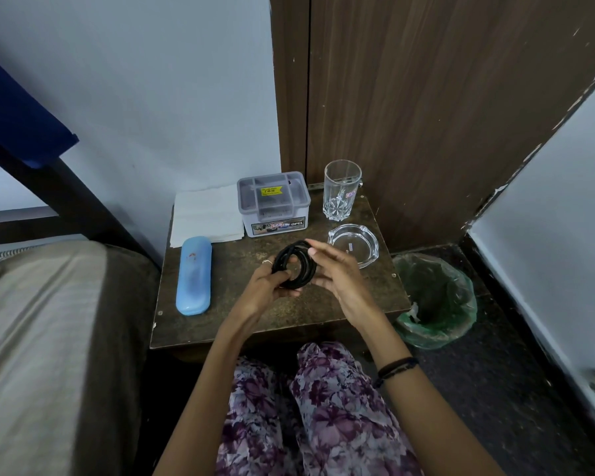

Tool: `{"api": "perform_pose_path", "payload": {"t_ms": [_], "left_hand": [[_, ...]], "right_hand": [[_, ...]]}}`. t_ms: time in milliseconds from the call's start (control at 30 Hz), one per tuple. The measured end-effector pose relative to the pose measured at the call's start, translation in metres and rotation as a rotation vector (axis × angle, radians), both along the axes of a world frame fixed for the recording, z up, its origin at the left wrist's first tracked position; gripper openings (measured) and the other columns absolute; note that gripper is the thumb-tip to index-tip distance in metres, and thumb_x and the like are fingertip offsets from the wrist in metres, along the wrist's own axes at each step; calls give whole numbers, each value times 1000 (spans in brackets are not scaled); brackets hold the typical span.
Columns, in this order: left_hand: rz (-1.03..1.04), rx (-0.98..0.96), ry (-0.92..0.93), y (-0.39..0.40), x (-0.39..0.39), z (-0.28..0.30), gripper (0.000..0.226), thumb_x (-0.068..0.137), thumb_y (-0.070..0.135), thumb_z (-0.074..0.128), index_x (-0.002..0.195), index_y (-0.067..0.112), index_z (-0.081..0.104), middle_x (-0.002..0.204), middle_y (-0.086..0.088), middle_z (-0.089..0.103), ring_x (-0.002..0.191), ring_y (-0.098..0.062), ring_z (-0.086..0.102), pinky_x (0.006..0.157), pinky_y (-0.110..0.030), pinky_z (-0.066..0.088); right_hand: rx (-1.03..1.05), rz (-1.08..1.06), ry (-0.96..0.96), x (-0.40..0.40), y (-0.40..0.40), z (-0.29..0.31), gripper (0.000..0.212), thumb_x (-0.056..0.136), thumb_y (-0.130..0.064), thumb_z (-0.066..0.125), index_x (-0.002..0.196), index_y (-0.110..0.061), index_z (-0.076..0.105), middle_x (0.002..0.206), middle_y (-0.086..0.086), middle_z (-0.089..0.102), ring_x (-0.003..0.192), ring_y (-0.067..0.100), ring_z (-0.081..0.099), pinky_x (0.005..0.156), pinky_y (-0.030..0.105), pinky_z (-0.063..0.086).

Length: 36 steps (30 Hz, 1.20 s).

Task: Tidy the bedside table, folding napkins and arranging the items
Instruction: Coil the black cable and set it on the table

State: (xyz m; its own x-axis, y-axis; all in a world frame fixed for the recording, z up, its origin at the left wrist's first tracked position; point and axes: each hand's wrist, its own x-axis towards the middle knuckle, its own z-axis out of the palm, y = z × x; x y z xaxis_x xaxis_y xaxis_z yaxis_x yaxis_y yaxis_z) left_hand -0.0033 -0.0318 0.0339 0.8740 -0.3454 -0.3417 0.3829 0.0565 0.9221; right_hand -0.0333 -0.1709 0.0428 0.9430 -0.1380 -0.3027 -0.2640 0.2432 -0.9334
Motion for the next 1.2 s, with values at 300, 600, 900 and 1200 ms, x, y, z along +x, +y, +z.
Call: {"api": "perform_pose_path", "payload": {"t_ms": [300, 600, 900, 1200], "left_hand": [[8, -276, 90, 5, -13, -10, 41, 99, 21, 17, 113, 12, 55, 109, -6, 65, 96, -23, 65, 71, -27, 57], [54, -81, -76, 10, -12, -20, 26, 95, 5, 40, 99, 14, 65, 74, 1, 73, 68, -7, 68, 63, -19, 55], [89, 239, -176, 21, -5, -15, 27, 95, 0, 40, 92, 11, 65, 74, 3, 60, 66, 0, 58, 63, -14, 45], [-26, 254, -99, 9, -1, -2, 18, 92, 30, 51, 102, 25, 65, 84, 3, 68, 79, -15, 62, 64, -21, 43]], "right_hand": [[46, -27, -47, -1, -3, -1, 20, 89, -6, 58, 103, -16, 68, 94, 2, 71, 85, 9, 67, 72, 18, 54], [111, -30, -96, 0, -7, 4, 30, 87, 0, 58, 114, -12, 64, 95, 0, 68, 84, 7, 61, 73, 15, 53], [99, -161, -112, 0, -9, -4, 24, 82, -2, 66, 98, -18, 71, 90, -1, 73, 80, 7, 65, 78, 20, 53], [-64, -82, -142, 1, 13, -7, 30, 86, -7, 63, 116, -4, 65, 111, 14, 68, 97, 15, 64, 82, 18, 52]]}}
